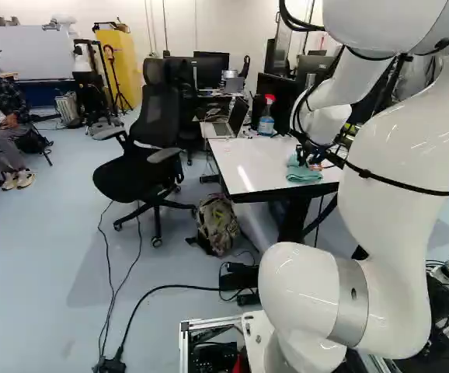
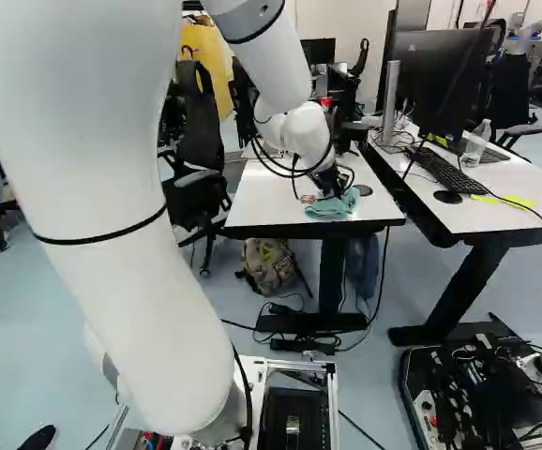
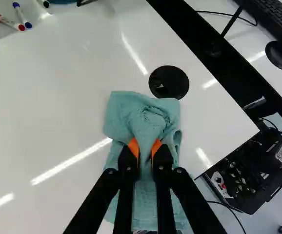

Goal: Clean the table with the green towel

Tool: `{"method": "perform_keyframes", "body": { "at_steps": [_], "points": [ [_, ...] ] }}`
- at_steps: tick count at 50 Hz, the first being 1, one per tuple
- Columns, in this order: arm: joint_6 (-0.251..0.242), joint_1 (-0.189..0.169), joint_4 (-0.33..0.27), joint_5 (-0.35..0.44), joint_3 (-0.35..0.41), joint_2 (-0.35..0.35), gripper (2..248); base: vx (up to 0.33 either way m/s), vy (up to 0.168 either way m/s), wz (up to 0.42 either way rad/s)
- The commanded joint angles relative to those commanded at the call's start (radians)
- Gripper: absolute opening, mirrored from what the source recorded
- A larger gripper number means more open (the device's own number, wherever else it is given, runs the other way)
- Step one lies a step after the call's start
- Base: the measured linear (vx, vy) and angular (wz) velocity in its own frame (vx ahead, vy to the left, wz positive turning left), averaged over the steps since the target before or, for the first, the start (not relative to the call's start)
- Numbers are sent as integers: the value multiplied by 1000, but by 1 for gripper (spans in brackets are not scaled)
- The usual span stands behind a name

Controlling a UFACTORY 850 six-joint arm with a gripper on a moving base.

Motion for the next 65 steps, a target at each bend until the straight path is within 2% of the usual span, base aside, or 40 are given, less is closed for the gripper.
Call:
{"method": "perform_keyframes", "body": {
  "at_steps": [14, 23, 65],
  "points": [
    [0, 43, 0, 0, 40, 71, 48, 0, 0, 0],
    [0, 72, 0, 0, 58, 88, 48, 0, 0, 0],
    [0, 224, 0, 0, 80, 109, 48, 0, 0, 0]
  ]
}}
